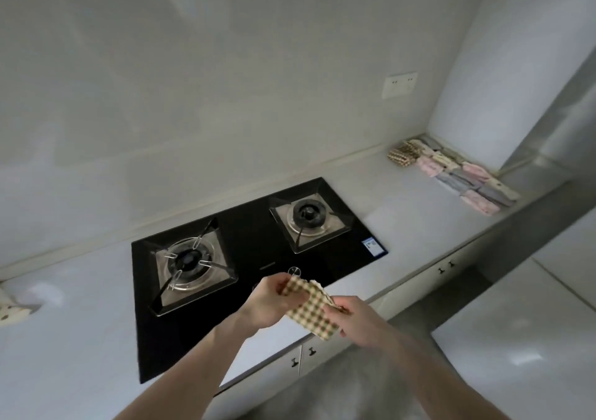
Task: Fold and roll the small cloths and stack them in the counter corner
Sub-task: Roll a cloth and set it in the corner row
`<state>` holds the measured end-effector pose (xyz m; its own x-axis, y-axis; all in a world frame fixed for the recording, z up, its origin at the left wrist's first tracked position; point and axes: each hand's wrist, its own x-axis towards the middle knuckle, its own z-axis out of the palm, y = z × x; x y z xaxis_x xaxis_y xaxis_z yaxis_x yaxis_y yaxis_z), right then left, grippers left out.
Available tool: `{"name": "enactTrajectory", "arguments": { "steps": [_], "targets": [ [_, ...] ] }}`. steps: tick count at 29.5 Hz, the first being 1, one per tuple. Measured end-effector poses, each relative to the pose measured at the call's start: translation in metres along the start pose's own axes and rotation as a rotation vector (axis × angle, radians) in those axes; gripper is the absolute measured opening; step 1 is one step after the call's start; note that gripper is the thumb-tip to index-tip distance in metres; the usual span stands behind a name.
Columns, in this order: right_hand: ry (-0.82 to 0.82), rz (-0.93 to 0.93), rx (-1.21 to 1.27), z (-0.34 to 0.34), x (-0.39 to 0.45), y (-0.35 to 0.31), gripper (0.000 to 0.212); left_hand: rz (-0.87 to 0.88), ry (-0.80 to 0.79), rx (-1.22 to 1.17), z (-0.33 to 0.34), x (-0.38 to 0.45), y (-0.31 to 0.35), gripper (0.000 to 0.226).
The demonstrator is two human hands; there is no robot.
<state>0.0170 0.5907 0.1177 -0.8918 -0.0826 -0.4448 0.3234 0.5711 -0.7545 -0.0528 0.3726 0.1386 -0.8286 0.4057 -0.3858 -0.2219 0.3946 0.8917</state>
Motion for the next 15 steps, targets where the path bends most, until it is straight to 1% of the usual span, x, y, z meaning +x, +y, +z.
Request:
{"name": "enactTrajectory", "arguments": {
  "steps": [4,7,13,15],
  "targets": [
    [0.045,-0.008,0.013,-0.049,0.002,0.027,0.033,0.038,-0.015,0.083,0.043,0.036,0.04,0.016],
    [0.11,0.02,0.137,-0.086,0.005,0.049,0.032,0.056,-0.04,0.09,0.072,0.07,0.071,0.015],
    [0.304,0.093,0.386,-0.17,0.023,0.095,0.009,0.113,-0.098,0.118,0.131,0.16,0.122,0.013],
    [0.363,0.122,0.437,-0.201,0.03,0.104,0.009,0.127,-0.116,0.159,0.147,0.19,0.137,0.013]
  ]
}}
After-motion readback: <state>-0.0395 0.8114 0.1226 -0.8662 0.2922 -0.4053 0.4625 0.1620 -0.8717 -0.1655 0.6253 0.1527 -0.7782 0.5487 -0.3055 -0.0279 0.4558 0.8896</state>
